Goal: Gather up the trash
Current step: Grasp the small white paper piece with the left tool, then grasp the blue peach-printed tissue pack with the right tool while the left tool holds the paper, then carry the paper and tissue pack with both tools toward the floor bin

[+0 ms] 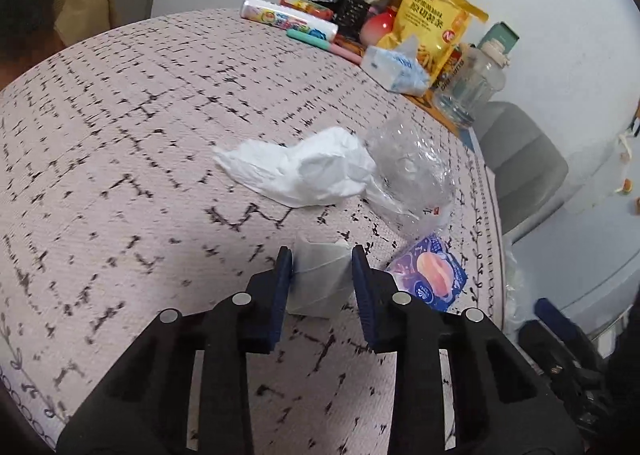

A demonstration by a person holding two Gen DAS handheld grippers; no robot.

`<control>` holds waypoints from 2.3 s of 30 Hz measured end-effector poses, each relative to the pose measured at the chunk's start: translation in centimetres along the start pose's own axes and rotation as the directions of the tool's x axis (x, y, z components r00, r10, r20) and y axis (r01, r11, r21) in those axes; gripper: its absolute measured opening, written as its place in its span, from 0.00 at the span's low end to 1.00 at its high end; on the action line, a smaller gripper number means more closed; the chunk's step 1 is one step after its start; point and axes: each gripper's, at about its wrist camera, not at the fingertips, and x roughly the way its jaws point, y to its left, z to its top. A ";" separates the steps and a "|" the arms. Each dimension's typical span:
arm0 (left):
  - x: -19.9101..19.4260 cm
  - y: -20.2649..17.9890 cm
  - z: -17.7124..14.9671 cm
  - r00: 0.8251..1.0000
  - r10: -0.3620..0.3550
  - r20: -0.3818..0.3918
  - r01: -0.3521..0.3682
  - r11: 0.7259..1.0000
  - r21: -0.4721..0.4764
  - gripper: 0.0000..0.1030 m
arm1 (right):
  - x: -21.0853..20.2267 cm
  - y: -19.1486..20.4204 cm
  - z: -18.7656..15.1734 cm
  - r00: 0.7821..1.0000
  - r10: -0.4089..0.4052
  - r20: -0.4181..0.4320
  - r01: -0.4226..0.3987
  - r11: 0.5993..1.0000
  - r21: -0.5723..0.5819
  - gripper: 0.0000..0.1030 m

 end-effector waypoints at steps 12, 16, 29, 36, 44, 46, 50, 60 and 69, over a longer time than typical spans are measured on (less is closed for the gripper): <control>-3.4 4.3 0.3 0.999 0.008 0.048 -0.004 0.997 -0.077 0.32 | 3.9 4.6 0.7 0.998 0.014 -0.068 -0.023 0.991 -0.129 0.93; -4.0 5.7 0.2 0.998 0.022 0.052 -0.016 0.994 -0.105 0.32 | 5.7 6.3 0.9 0.994 0.019 -0.103 -0.036 0.986 -0.165 0.93; -4.5 8.5 -0.9 0.999 0.042 0.028 -0.037 0.988 -0.151 0.34 | 10.1 8.5 1.0 0.982 -0.043 -0.185 -0.011 0.960 -0.281 0.64; -4.7 8.1 -0.9 0.999 0.041 0.028 -0.036 0.989 -0.145 0.35 | 8.4 8.1 0.2 0.984 0.004 -0.176 -0.051 0.964 -0.261 0.50; -5.1 4.9 -0.2 0.998 0.044 0.052 -0.039 0.995 -0.094 0.31 | 4.7 7.5 -0.2 0.987 0.073 -0.142 -0.108 0.961 -0.255 0.50; -5.3 4.2 -0.2 0.998 0.041 0.056 -0.036 0.996 -0.085 0.30 | 3.9 7.2 -0.1 0.988 0.082 -0.131 -0.113 0.961 -0.251 0.50; -5.7 2.8 0.0 0.997 0.040 0.067 -0.036 0.998 -0.060 0.30 | 2.5 6.5 0.0 0.989 0.098 -0.110 -0.122 0.963 -0.240 0.50; -5.6 -1.6 0.3 0.996 0.025 0.082 -0.026 1.000 0.009 0.29 | -0.6 4.3 0.6 0.992 0.116 -0.042 -0.123 0.970 -0.210 0.50; -3.5 -7.8 0.6 0.998 -0.018 0.052 0.012 0.995 0.102 0.29 | -2.9 -0.3 1.5 0.996 0.086 0.013 -0.083 0.983 -0.163 0.50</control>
